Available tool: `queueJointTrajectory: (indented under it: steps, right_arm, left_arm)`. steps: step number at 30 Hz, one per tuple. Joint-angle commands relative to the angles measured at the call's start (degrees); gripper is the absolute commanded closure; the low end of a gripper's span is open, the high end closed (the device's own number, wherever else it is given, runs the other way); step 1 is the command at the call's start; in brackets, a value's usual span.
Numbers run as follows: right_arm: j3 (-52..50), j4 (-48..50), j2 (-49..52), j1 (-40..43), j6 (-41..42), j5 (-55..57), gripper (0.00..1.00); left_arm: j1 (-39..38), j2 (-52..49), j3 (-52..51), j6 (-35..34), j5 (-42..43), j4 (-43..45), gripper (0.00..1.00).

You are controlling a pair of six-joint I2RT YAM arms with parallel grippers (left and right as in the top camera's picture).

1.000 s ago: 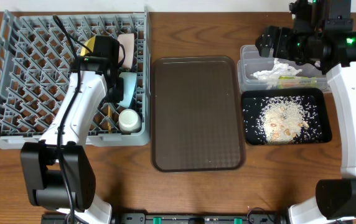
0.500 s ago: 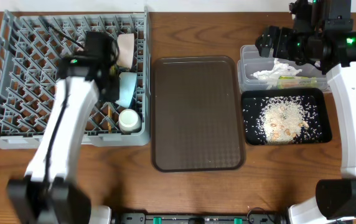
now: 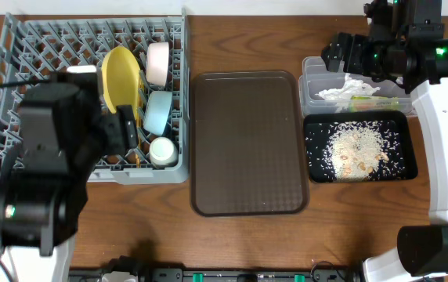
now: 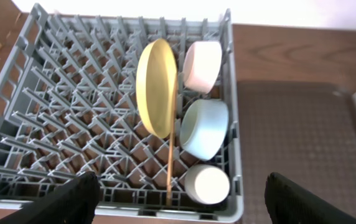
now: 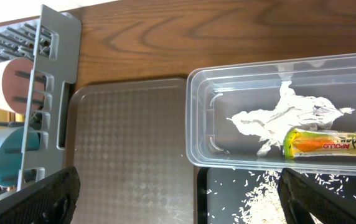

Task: Sort waste into correct bins and load items into the dishwasher
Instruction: 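Release the chopstick and raise the left gripper from the rack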

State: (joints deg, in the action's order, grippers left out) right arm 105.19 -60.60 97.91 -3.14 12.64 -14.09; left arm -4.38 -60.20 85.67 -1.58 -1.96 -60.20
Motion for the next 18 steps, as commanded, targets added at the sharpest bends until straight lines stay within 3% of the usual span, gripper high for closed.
queueJointTrajectory:
  steps: [1, 4, 18]
  right_arm:
    - [0.0, -0.1, 0.4, -0.3, 0.4, 0.2, 0.01]
    - [0.0, -0.1, 0.4, -0.3, 0.4, 0.2, 0.01]
    - [0.0, -0.1, 0.2, -0.3, 0.3, 1.0, 0.01]
  left_arm:
    - [0.0, 1.8, 0.7, -0.6, 1.6, -0.2, 0.14]
    - [0.0, 2.7, 0.7, -0.6, 1.6, -0.2, 0.09]
    - [0.0, 1.9, 0.7, -0.6, 1.5, -0.2, 0.07]
